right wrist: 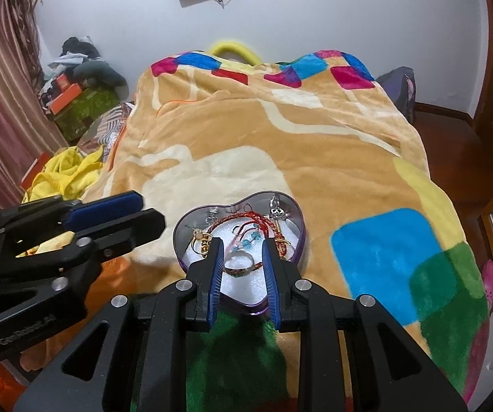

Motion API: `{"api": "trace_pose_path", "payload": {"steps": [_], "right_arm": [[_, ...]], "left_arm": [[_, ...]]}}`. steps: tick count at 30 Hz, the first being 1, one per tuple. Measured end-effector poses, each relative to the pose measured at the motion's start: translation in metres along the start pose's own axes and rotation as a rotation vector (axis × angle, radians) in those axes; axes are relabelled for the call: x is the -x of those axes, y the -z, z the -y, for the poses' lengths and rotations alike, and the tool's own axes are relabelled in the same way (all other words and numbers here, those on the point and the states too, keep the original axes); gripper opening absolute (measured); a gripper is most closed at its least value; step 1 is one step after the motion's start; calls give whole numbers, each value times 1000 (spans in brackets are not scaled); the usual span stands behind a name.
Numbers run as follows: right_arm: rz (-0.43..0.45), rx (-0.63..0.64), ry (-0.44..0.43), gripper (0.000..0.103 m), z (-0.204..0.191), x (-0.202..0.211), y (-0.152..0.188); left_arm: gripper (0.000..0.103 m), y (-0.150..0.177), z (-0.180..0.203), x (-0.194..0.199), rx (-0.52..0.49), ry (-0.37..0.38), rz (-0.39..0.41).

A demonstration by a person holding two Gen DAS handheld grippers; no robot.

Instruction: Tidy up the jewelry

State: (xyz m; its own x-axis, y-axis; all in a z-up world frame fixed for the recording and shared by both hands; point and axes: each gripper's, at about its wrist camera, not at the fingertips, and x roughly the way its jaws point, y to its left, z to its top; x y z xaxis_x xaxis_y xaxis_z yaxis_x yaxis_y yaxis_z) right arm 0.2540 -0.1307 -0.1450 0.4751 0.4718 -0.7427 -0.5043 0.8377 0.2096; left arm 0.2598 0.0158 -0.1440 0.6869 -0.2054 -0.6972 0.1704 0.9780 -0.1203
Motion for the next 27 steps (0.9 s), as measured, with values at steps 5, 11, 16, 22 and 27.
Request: {"api": "trace_pose_path", "payload": {"steps": [5,11,16,22,27], "right_arm": [[45,-10,8,22,-1,23,-3],[194,-3,48,22,-10,85,-8],[371,29,67,22,-28,152,-8],[600,88,79,22,-60,232,7],[724,126,105,23,-81,268,24]], "left_arm": [[31,-4,1,21,4,-10,34],[31,-14,17,76,-17,-48,151],[44,-20,36,139,-33,-65,300],[60,-14,57,214,-44,-106,487],[87,2,73,261,-55,-141,624]]}}
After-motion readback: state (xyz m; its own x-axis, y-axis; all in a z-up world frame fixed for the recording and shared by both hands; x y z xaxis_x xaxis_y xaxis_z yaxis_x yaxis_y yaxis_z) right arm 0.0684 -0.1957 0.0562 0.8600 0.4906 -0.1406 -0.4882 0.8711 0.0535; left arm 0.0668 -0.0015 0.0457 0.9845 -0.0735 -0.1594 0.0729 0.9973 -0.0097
